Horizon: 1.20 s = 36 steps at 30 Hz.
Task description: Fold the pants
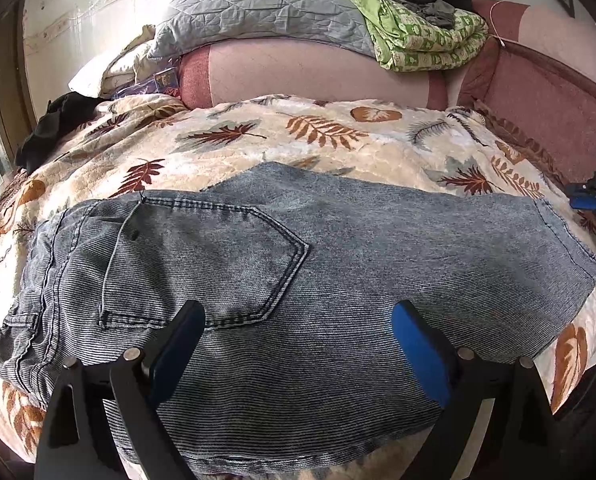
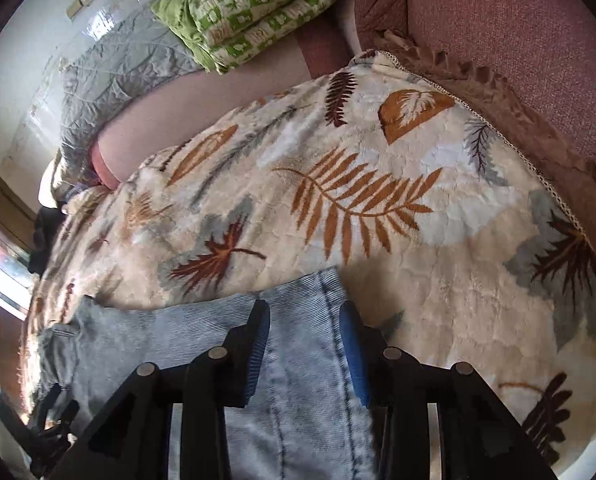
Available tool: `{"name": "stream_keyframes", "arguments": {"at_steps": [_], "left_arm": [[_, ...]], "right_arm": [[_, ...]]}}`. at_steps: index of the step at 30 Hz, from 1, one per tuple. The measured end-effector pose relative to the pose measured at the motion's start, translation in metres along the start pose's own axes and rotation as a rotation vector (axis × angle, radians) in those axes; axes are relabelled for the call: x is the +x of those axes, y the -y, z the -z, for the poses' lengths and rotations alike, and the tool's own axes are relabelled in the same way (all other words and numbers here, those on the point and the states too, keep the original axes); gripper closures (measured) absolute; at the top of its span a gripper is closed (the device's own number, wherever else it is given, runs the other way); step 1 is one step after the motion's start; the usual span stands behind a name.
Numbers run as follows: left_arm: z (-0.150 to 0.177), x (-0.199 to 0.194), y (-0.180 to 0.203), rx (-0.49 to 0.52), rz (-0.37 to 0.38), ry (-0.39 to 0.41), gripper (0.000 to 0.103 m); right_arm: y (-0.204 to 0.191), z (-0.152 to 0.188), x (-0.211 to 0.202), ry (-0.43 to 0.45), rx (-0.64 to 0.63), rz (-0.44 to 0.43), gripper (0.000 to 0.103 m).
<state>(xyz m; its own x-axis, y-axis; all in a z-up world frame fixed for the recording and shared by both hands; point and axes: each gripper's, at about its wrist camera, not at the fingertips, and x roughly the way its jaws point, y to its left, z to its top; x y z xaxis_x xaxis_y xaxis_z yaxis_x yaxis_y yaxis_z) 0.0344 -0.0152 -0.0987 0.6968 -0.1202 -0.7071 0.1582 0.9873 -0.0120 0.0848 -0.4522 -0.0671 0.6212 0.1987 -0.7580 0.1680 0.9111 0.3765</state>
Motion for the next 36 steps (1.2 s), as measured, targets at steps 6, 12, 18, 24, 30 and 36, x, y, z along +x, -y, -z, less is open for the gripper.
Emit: {"name": "stream_keyframes", "arguments": {"at_steps": [6,12,18,24,30,36], "left_arm": [[0.007,0.017,-0.002,0.002,-0.011,-0.091,0.009],[0.011,-0.001,0.003,0.042,-0.046,-0.01,0.009],[0.013,0.014,-0.003,0.022,-0.07,-0.085,0.009],[0.012,-0.002,0.006,0.057,-0.096,0.008,0.009],[0.015,0.012,0.008,0.06,-0.1,-0.053,0.009],[0.017,0.013,0.007,0.057,-0.095,-0.052,0.008]], "right_arm": [[-0.002,0.057,0.026,-0.152,0.109,-0.062,0.035],[-0.023,0.063,-0.021,0.014,0.098,-0.132,0.036],[-0.014,0.096,0.008,-0.06,0.128,-0.138,0.021],[-0.011,0.098,-0.016,0.063,0.141,-0.241,0.022],[0.001,0.1,-0.012,0.053,0.199,-0.272,0.022],[0.002,0.099,-0.013,0.069,0.207,-0.277,0.022]]}}
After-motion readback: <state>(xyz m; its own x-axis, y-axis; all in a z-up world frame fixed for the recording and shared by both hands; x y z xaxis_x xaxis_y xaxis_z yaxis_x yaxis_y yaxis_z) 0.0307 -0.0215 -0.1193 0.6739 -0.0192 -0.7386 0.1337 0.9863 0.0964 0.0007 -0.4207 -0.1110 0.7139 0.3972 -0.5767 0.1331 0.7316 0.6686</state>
